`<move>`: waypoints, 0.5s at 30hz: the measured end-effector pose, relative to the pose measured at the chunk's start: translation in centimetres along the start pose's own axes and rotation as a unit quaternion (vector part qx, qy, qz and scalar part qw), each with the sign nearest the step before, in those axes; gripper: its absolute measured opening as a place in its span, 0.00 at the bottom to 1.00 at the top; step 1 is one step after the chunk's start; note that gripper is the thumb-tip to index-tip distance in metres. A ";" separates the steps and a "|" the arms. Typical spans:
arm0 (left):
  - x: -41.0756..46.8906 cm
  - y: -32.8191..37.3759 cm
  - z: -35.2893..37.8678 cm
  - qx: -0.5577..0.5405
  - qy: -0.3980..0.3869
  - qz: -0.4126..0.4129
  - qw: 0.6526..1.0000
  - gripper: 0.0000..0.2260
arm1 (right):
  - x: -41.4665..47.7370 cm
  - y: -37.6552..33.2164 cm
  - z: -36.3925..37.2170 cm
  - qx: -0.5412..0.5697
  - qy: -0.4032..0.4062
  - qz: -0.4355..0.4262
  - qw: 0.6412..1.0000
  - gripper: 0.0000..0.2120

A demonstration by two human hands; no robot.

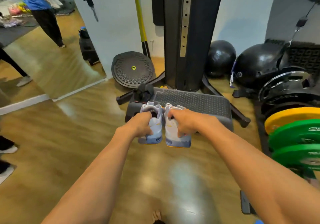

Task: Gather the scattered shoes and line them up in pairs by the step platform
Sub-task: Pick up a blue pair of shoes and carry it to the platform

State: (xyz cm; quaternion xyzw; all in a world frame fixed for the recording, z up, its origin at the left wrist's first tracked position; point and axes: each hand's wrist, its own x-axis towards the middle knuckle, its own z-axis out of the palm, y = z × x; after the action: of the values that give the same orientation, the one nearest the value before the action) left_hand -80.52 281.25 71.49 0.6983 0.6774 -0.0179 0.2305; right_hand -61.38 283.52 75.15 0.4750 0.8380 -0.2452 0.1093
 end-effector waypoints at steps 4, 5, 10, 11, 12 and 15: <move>9.5 -3.7 -1.8 0.020 0.006 0.007 1.000 0.14 | 9.5 1.4 -0.7 0.000 0.026 0.014 1.000 0.22; 11.6 -4.4 -2.1 0.022 0.007 0.001 1.000 0.14 | 11.5 1.8 -1.1 -0.007 0.030 0.020 0.999 0.22; 22.2 -7.1 -3.4 0.008 0.011 -0.013 1.000 0.12 | 22.1 4.8 -2.4 -0.022 0.036 0.068 0.997 0.24; 24.2 -7.7 -3.4 0.005 0.010 -0.013 1.000 0.12 | 24.2 5.5 -2.6 -0.017 0.036 0.075 0.996 0.25; 26.2 -8.3 -3.2 0.004 0.007 -0.011 1.000 0.11 | 26.4 6.2 -2.7 -0.005 0.035 0.083 0.996 0.26; 32.7 -10.2 -2.3 0.007 -0.006 -0.006 1.000 0.13 | 32.5 8.3 -2.9 0.040 0.045 0.109 0.992 0.29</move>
State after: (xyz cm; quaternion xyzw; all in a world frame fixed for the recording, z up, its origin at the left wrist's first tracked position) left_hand -88.20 312.49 59.51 0.6958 0.6800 -0.0285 0.2295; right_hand -71.25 312.68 61.58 0.5779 0.7750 -0.2436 0.0783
